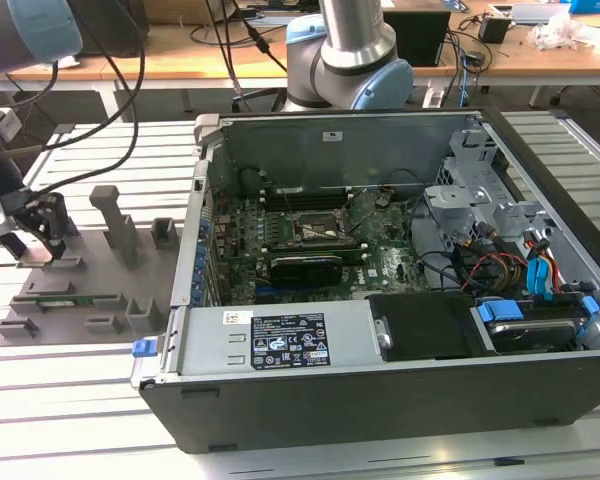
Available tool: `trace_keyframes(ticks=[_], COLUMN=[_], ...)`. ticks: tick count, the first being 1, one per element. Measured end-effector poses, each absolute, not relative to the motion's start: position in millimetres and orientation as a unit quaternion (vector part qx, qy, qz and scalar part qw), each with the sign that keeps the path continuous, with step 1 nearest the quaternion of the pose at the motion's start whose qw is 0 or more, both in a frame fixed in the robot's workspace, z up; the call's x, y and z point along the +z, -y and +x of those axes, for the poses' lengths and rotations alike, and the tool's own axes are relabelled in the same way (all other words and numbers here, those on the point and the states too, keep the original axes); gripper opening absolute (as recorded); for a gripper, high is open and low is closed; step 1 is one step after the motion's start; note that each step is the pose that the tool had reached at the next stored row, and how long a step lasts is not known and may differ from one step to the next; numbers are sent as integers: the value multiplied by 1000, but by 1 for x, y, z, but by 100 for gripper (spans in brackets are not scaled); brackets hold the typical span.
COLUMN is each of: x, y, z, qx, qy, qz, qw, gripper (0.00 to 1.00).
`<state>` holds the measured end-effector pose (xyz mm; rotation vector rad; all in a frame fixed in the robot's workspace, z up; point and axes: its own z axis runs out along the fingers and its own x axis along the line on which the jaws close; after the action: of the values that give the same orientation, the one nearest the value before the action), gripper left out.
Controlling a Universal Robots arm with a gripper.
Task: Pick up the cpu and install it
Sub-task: 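Pick up the cpu and move it towards the insertion slot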
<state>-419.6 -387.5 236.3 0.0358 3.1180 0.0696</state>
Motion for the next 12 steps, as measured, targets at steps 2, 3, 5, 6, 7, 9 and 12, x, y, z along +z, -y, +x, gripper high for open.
trace_keyframes(ticks=[2, 3, 5, 6, 7, 9, 12], x=[241, 243, 247, 249, 252, 256, 263], y=[387, 387, 387, 387, 387, 387, 386], z=[-420, -420, -420, -420, -420, -420, -420], qx=[22, 22, 22, 22, 22, 22, 22], qy=[-1000, -1000, -1000, -1000, -1000, -1000, -1000], qz=[11, 11, 11, 11, 11, 11, 11], qw=[11, 11, 11, 11, 11, 11, 11], gripper=[55, 55, 55, 55, 55, 55, 55])
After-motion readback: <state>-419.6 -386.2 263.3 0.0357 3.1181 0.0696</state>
